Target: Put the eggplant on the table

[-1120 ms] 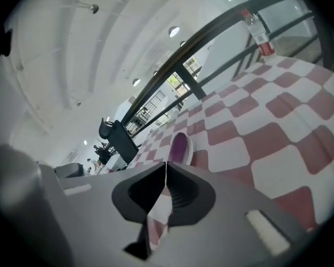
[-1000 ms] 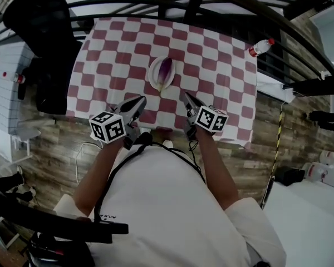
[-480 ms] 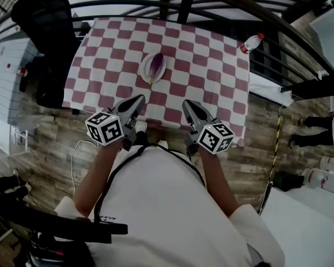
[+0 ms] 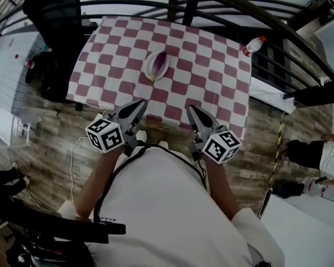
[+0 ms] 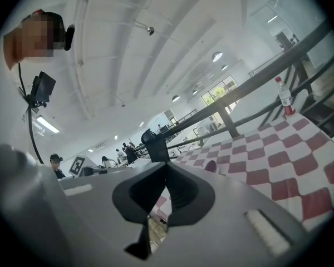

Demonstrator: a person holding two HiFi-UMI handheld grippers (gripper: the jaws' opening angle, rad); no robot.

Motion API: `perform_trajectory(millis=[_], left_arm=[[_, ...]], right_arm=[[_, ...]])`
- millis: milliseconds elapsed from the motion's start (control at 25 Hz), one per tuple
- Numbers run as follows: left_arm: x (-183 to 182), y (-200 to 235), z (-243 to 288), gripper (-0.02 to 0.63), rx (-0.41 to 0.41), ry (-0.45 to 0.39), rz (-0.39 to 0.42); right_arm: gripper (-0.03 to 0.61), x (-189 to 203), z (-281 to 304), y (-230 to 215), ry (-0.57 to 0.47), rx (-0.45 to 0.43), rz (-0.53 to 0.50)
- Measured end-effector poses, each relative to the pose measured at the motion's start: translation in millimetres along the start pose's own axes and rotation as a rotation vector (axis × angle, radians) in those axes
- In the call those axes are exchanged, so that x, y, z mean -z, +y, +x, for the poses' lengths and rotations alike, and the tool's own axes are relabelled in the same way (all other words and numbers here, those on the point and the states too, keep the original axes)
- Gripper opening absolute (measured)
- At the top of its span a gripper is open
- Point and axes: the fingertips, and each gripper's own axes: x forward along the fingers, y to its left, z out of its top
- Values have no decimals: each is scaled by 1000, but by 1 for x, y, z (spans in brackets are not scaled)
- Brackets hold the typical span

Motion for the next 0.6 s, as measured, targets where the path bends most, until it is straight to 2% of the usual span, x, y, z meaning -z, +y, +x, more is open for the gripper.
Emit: perform_trajectory(millis=[600], left_arm=[[-22, 22, -17, 6, 60, 44, 10]], right_arm=[[6, -2, 36, 34, -21, 24, -17]])
